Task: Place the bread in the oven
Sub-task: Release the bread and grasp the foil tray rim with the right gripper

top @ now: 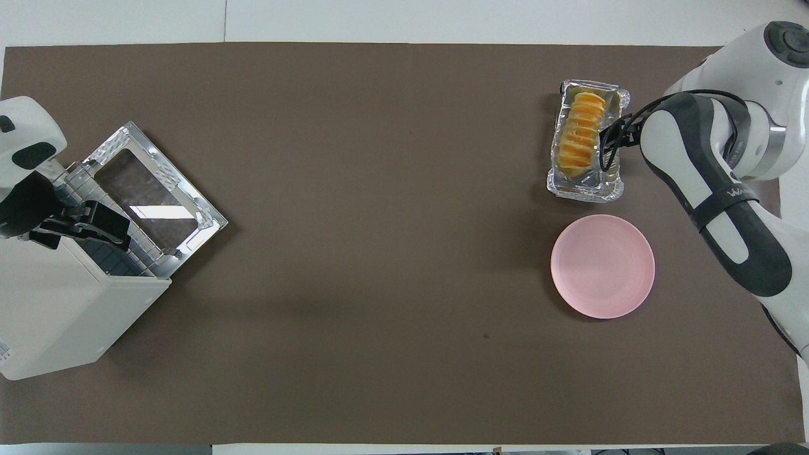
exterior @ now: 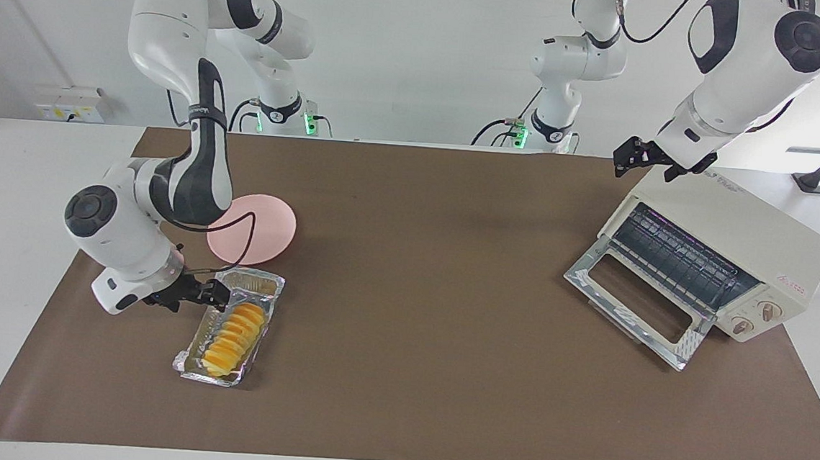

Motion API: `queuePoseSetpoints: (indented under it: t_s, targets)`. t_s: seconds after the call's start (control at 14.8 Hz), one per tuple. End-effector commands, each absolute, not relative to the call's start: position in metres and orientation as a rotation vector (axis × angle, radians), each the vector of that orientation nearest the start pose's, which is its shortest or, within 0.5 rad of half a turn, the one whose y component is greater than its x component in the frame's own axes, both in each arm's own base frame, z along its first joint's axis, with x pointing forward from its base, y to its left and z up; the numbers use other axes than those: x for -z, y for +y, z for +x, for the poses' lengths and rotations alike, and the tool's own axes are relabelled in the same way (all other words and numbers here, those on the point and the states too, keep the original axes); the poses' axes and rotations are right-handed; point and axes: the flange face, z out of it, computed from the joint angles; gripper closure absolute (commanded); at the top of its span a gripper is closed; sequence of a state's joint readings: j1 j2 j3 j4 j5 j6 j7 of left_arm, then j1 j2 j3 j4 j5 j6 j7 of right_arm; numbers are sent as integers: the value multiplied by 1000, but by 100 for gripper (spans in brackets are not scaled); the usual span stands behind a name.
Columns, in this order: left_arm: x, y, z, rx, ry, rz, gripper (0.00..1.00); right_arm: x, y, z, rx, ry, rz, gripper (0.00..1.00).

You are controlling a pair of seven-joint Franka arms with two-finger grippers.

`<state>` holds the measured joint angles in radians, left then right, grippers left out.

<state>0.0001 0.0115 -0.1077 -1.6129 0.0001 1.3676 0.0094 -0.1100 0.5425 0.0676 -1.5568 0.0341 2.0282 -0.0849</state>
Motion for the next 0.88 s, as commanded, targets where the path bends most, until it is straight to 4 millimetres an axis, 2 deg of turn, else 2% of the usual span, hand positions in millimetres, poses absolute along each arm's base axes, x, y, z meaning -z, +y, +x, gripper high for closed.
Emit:
queuePoseSetpoints:
  t_s: [0.0, 0.07, 0.14, 0.27, 0.34, 0.54, 0.81]
  targets:
    - [-586, -54, 522, -388, 177, -3090, 0, -331, -35, 665, -97, -74, -3091, 5]
    - [-586, -54, 522, -388, 177, -3090, 0, -329, -35, 664, -93, -80, -3092, 13]
    - [-586, -54, 522, -388, 177, -3090, 0, -327, -35, 664, -86, -82, -3093, 33]
    - [-586, -54, 522, -388, 177, -3091, 0, -325, -34, 662, -90, -81, -3091, 80]
    - [-586, -54, 522, -388, 177, -3090, 0, -325, -31, 661, -74, -85, -3092, 100]
    - [-586, -54, 522, -388, 177, -3090, 0, -316, -26, 657, -18, -88, -3098, 100]
    - [-586, -54, 522, -388, 177, -3091, 0, -320, -24, 659, -6, -97, -3098, 100]
